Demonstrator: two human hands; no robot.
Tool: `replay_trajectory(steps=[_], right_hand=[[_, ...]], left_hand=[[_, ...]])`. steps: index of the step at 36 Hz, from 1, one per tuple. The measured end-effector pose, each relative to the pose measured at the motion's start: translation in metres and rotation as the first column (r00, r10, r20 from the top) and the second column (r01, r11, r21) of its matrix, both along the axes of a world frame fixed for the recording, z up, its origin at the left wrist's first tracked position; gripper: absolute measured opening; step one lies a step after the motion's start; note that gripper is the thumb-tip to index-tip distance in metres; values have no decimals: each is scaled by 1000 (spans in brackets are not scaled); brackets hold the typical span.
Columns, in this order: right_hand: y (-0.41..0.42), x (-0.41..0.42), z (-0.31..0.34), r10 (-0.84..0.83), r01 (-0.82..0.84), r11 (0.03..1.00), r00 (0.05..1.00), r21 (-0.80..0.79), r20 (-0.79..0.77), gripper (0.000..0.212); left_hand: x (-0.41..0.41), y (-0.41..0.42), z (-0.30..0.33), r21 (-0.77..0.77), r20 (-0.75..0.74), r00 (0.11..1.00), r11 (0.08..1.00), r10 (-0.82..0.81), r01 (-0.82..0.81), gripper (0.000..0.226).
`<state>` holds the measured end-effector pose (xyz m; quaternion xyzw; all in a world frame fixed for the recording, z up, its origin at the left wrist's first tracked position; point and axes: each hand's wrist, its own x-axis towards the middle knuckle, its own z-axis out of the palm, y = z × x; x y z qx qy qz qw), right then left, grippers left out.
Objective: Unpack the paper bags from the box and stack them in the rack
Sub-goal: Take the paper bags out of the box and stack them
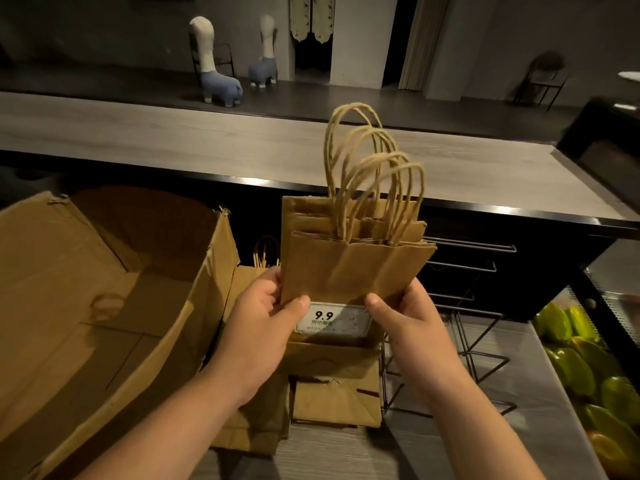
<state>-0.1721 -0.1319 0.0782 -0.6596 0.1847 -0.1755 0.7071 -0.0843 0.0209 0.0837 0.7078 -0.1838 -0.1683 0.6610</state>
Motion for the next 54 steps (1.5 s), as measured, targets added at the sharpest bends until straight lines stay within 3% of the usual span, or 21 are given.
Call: replay_trajectory(steps=[7,11,17,24,30,34,40,50,52,54], right_hand=[[-5,10,-28,-1,-4,990,999,-141,-33,25],[-10,6,-57,25,-48,980,993,-195,-119,24],[-8,2,-79,19,-62,976,979,-208,-204,21],[-9,3,-76,12,-51,969,987,-242,-160,20],[-10,9,-65,-45,39,981,999,-189,-26,19],[-9,16,-64,-32,21,971,999,-236,-42,25],[-8,19,-83,-20,-12,970,991,-242,-130,29],[-8,27,-73,-80,81,975,997,-205,12,24],[-9,24,-79,-34,26,982,999,-187,-37,33],[-10,20,-88,59,-78,982,992,-169,-113,58]], left_hand=[[4,0,-19,126,119,993,992,-13,-2,28],[1,1,-37,162,7,1000,987,-19,18,24],[-5,3,-56,375,-41,999,927,4,12,18],[-5,-1,-50,275,-89,995,958,-51,74,25],[7,-7,-42,241,37,998,970,-53,42,19],[17,-10,-52,266,40,999,964,-28,16,28],[22,-16,-79,311,-77,997,950,-6,30,5],[25,-27,-65,271,91,995,960,51,-74,11],[30,-26,-70,254,50,997,965,55,-66,5],[34,-25,-74,236,-7,998,969,70,-66,9]])
